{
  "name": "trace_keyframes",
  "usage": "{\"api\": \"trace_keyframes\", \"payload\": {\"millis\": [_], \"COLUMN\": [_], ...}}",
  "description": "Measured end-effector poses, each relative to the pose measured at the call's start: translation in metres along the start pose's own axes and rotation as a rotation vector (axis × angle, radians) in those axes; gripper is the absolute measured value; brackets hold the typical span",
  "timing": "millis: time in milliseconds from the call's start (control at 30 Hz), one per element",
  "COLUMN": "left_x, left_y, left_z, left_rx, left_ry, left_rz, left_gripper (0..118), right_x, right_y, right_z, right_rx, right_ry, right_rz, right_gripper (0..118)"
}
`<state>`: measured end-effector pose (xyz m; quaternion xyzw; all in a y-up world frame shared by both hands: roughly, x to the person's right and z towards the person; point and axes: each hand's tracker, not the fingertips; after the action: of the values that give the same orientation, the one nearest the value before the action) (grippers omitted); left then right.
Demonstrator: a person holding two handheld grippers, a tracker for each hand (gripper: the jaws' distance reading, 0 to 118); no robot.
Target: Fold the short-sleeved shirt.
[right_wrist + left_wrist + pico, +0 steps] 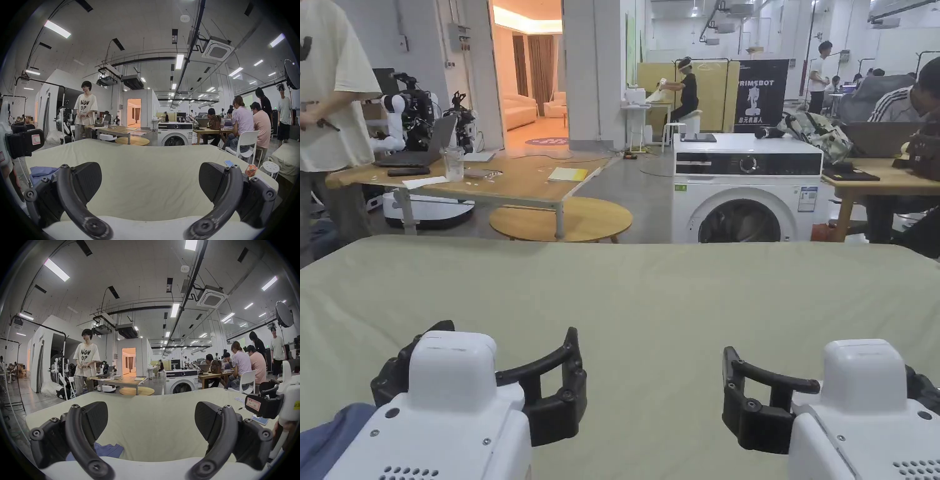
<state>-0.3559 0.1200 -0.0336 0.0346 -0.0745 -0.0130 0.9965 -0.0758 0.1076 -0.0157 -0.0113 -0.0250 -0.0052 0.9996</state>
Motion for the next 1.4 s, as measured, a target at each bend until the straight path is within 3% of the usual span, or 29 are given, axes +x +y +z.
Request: {"api": "trace_keyframes", "payload": {"millis": [1400], "left_x": [-0.0018], "left_y": [-0.0008], "left_z": [-0.0016], "left_rx": [0.011], "left_ry": [0.000], "left_rz": [0.008], "left_gripper": [108], "right_x": [-0.0044], "right_y": [-0.0029], "right_z": [-0.0055], "right_rx": [-0.010], "right_ry": [-0.005], "right_rz": [0.061], "right_gripper": [118]}}
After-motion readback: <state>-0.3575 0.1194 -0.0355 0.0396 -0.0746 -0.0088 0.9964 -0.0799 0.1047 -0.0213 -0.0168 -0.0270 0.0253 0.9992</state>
